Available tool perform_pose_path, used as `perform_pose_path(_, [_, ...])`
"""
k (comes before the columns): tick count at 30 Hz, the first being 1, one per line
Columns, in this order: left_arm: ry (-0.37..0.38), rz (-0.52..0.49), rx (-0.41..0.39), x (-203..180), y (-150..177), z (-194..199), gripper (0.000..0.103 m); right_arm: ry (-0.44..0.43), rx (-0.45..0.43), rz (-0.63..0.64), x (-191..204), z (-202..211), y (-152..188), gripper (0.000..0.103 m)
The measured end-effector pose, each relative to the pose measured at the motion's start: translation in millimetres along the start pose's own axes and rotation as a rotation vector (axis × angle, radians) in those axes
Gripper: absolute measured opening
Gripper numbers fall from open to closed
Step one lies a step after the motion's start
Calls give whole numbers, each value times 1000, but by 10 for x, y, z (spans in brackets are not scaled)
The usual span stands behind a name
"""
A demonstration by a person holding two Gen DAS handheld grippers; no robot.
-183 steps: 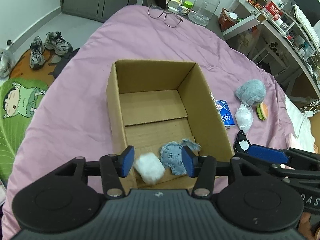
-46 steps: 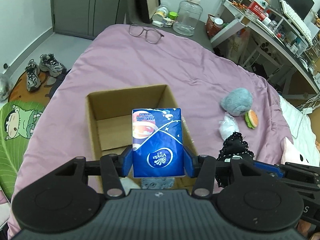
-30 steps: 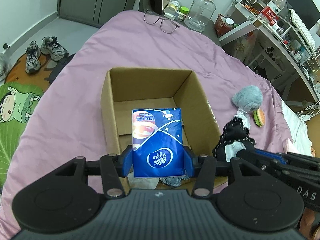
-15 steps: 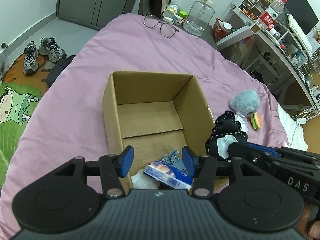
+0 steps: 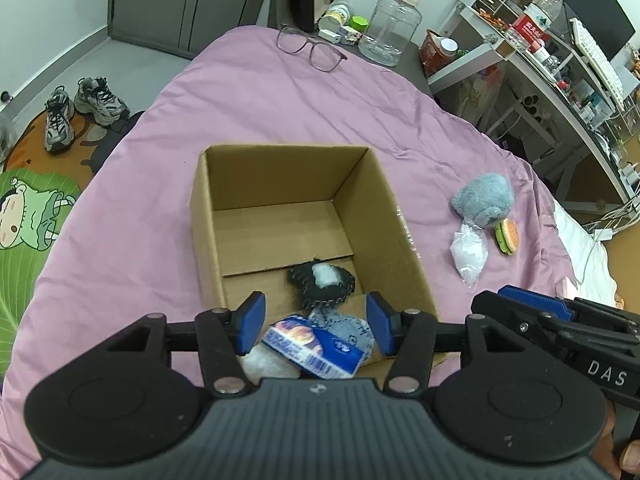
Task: Organize soft objects
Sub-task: 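Move both open tools from the box toward the plastic bag and burger plush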
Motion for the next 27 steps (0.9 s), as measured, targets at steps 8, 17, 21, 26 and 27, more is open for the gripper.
perform_pose_path(8, [-3, -34, 13, -281, -57, -24, 60, 16, -18, -36, -319, 135, -41, 44])
perform_pose_path(17, [12, -88, 43, -701, -135, -138, 66, 34, -40, -95, -749, 212, -92, 50])
perform_pose_path(21, [10, -107, 50, -873, -189, -223, 66, 36, -42, -125, -960, 217, -89, 50])
perform_pose_path(26, [11, -124, 63, -1079, -260, -363, 66, 44, -35, -160, -1242, 184, -94, 50])
perform_pose_path(27, [12, -125, 66, -1112, -267, -389, 66, 47, -34, -167, -1302, 174, -99, 50])
Point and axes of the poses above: each gripper's, at about its wrist camera, not at the fingertips, and z roughly against the way its jaws point, x to its left, y to its underside, the point moved 5 cm from there along -z, roughly the way its jaws point, and after that the axes turned 2 degrees about -z, right-handed, at the moved point
